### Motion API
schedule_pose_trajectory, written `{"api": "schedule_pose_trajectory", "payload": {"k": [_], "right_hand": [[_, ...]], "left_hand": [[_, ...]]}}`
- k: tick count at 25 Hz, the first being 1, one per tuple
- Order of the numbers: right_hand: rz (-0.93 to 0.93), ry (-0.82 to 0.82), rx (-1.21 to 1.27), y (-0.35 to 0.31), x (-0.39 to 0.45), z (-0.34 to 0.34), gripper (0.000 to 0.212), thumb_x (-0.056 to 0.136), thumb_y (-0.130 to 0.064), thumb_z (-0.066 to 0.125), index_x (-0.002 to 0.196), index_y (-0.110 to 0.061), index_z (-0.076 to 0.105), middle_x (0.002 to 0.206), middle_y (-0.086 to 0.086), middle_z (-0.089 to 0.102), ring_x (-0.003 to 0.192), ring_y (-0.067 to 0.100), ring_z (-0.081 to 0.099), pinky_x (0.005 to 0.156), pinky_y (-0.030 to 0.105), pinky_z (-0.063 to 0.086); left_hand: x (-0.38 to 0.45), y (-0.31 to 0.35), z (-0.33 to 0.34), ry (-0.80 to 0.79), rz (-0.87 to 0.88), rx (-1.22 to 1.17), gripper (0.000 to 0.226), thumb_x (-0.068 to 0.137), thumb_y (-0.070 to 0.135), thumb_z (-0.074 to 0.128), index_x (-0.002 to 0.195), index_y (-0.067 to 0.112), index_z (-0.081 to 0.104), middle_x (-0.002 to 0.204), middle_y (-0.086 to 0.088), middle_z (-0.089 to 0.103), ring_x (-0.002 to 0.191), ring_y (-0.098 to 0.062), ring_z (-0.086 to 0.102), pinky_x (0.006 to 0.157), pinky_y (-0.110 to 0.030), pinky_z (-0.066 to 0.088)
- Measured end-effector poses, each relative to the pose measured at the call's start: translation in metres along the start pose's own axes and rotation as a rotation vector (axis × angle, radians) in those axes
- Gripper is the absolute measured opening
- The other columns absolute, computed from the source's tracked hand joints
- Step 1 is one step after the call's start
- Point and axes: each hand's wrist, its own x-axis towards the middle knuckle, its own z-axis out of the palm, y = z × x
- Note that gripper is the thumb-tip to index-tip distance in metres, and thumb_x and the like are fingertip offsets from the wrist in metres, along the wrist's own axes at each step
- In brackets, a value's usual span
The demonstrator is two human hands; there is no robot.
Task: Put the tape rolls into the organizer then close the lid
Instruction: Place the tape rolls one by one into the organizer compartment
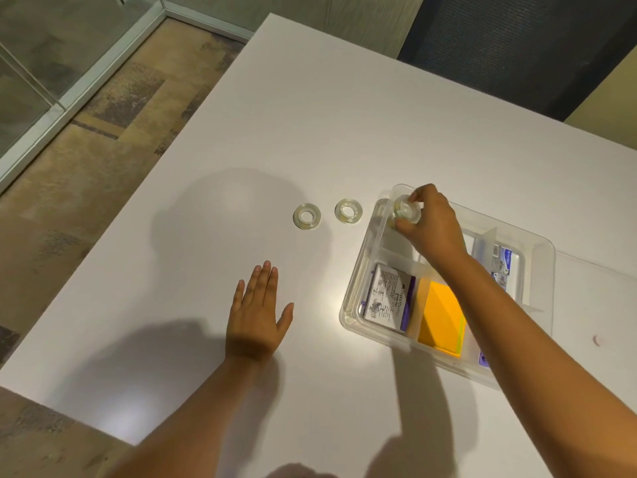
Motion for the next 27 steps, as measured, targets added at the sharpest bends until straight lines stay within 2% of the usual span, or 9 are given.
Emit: {"api": "schedule_pose_trajectory", "payload": {"k": [3,7,13,16,20,23,25,27], "right_hand": [[0.017,-0.042,-0.118,0.012,0.010,0.005,0.042,0.076,-0.023,0.073,0.107,-0.010,0.050,0.110,0.014,0.060,0.082,0.022,0.052,0.066,0.029,0.039],[0.025,-0.079,-0.239,0.012,0.022,0.014,0.039,0.077,-0.018,0.072,0.108,-0.007,0.050,0.109,0.018,0.061,0.088,0.033,0.059,0.066,0.033,0.042],[0.021,-0.176,-0.390,0.018,0.027,0.025,0.039,0.081,-0.019,0.067,0.114,-0.008,0.048,0.112,0.018,0.058,0.093,0.037,0.059,0.067,0.034,0.041],[0.037,-0.184,-0.393,0.020,0.026,0.029,0.040,0.081,-0.016,0.066,0.115,-0.007,0.047,0.116,0.019,0.054,0.093,0.039,0.059,0.069,0.034,0.042],[0.073,-0.173,-0.294,0.017,0.027,0.031,0.041,0.079,-0.013,0.068,0.115,-0.007,0.049,0.117,0.020,0.053,0.092,0.038,0.059,0.068,0.033,0.040],[0.091,-0.175,-0.262,0.015,0.025,0.028,0.045,0.079,-0.014,0.070,0.117,-0.006,0.049,0.119,0.021,0.052,0.095,0.038,0.059,0.073,0.035,0.044],[0.102,-0.169,-0.302,0.015,0.023,0.022,0.045,0.080,-0.020,0.069,0.118,-0.008,0.048,0.120,0.020,0.052,0.097,0.039,0.059,0.075,0.037,0.045],[0.140,-0.090,-0.381,0.010,0.021,0.015,0.042,0.083,-0.030,0.064,0.116,-0.010,0.049,0.118,0.018,0.055,0.095,0.039,0.060,0.071,0.037,0.044]], "left_hand": [[-0.001,0.000,0.000,0.024,0.008,-0.005,0.069,0.093,0.052,0.012,0.139,0.006,0.034,0.146,-0.012,0.038,0.136,-0.027,0.033,0.111,-0.046,0.023],[-0.003,0.000,0.002,0.089,0.021,-0.018,0.064,0.094,0.048,0.021,0.138,0.005,0.036,0.145,-0.013,0.040,0.135,-0.026,0.035,0.111,-0.045,0.026],[-0.004,-0.003,0.013,0.253,0.068,-0.008,0.057,0.094,0.042,0.038,0.136,0.004,0.040,0.141,-0.013,0.044,0.132,-0.025,0.039,0.109,-0.044,0.033],[-0.004,-0.004,0.016,0.294,0.076,-0.001,0.056,0.092,0.040,0.044,0.136,0.004,0.040,0.142,-0.012,0.043,0.134,-0.024,0.037,0.110,-0.044,0.033],[-0.005,-0.005,0.018,0.311,0.085,0.008,0.057,0.092,0.040,0.043,0.136,0.005,0.039,0.143,-0.012,0.042,0.134,-0.023,0.037,0.111,-0.043,0.032],[-0.004,-0.005,0.019,0.313,0.083,0.008,0.057,0.092,0.042,0.042,0.136,0.005,0.040,0.143,-0.011,0.043,0.134,-0.023,0.036,0.111,-0.042,0.030],[-0.004,-0.005,0.019,0.314,0.083,0.015,0.057,0.092,0.042,0.041,0.136,0.005,0.039,0.143,-0.011,0.043,0.134,-0.023,0.036,0.111,-0.041,0.029],[-0.004,-0.005,0.019,0.312,0.079,0.020,0.058,0.092,0.043,0.040,0.137,0.005,0.039,0.143,-0.011,0.042,0.134,-0.023,0.036,0.112,-0.041,0.028]]}}
